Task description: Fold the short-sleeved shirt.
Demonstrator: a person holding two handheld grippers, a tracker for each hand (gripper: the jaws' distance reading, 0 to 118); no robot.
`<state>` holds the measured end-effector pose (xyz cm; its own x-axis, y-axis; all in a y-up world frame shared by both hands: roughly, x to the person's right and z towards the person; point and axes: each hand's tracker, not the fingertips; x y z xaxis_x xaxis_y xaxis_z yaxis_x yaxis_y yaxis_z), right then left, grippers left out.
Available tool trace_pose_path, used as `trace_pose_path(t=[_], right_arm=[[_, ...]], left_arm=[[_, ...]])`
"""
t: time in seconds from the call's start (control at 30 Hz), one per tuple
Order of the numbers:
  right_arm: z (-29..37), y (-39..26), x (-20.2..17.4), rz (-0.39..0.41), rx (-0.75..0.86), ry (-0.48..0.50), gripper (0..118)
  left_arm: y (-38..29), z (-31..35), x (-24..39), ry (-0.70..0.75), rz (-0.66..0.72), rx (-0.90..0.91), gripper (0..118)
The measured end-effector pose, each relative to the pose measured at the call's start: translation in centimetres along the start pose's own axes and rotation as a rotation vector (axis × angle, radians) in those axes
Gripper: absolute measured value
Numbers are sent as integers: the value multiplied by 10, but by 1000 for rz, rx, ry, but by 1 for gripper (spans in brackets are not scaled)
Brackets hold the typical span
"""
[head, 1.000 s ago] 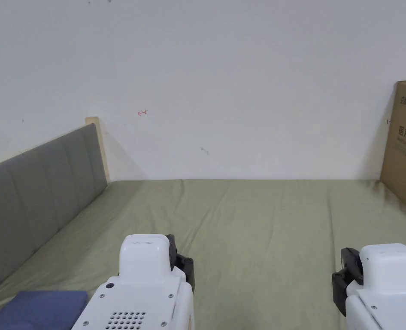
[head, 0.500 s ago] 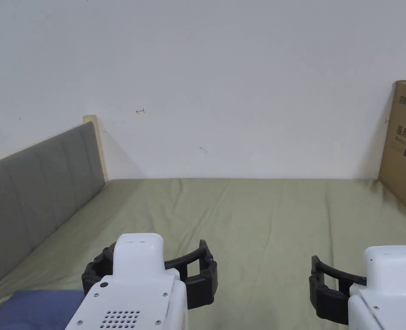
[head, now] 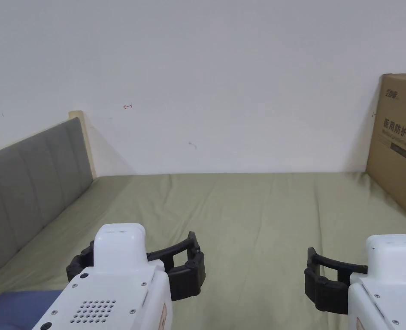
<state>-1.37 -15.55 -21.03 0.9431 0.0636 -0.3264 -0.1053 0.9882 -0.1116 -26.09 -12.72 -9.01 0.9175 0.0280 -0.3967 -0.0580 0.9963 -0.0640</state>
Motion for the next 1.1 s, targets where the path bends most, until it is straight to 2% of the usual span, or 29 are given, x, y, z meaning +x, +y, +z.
trace_pose_path(t=[0.13, 0.33, 0.47, 0.63, 0.8, 0.9, 0.93, 1.1], right_arm=[[-3, 0, 1, -6, -9, -3, 118], [-3, 0, -2, 10, -8, -8, 118], [-1, 1, -2, 17, -3, -8, 118], [-2, 2, 2, -24, -16, 4, 118], [-2, 2, 3, -15, -8, -1, 118], [-2, 2, 2, -15, -7, -1, 118], [-2, 2, 2, -13, -8, -2, 118], [-3, 2, 2, -6, -9, -6, 118]], left_arm=[[4, 0, 10, 39, -69, -29, 113], [14, 2, 13, 26, -3, -102, 113], [16, 1, 16, 38, -22, -111, 113], [11, -3, 13, 7, -3, -133, 113], [9, -3, 13, 32, -21, -132, 113], [7, 3, 10, 17, -34, -62, 113], [5, 5, 7, 11, 6, -24, 113], [6, 2, 4, 22, -3, -33, 113]])
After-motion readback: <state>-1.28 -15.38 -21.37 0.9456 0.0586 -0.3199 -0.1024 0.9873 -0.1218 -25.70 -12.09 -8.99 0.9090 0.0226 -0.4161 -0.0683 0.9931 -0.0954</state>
